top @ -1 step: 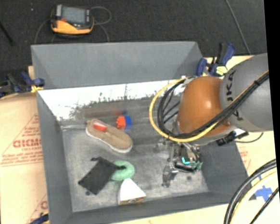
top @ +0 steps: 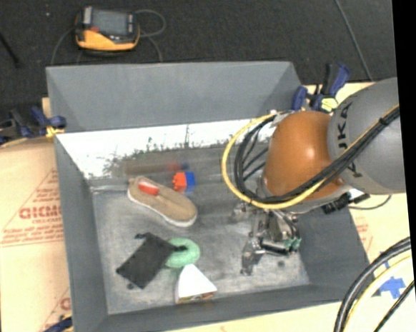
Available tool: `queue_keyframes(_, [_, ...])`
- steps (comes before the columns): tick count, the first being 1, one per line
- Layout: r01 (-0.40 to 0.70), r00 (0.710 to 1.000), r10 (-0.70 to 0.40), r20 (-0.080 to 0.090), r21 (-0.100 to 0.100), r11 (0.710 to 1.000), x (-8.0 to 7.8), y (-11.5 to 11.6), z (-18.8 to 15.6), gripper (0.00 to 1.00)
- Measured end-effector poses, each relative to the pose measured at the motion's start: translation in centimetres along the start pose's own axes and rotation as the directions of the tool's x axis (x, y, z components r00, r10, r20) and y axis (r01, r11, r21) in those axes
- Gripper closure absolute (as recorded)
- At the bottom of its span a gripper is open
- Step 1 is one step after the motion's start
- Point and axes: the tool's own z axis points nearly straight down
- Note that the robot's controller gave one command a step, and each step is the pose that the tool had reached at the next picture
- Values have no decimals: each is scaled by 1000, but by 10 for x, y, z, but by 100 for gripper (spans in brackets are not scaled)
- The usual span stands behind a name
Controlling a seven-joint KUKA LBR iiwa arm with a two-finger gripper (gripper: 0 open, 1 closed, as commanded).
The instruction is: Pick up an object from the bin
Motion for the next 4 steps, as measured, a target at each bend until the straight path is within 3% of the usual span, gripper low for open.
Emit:
queue_keyframes(1, [56,998,-56,2,1,998,-10,-77,51,0])
queue_keyframes(2, [194,981,-194,-3,0,981,-22,-97,14,0])
queue_keyframes(3, [170,985,-170,3,1,985,-19,-111,12,0])
queue_keyframes(4, [11,1000,-11,3,0,1000,-28,-131,68,0])
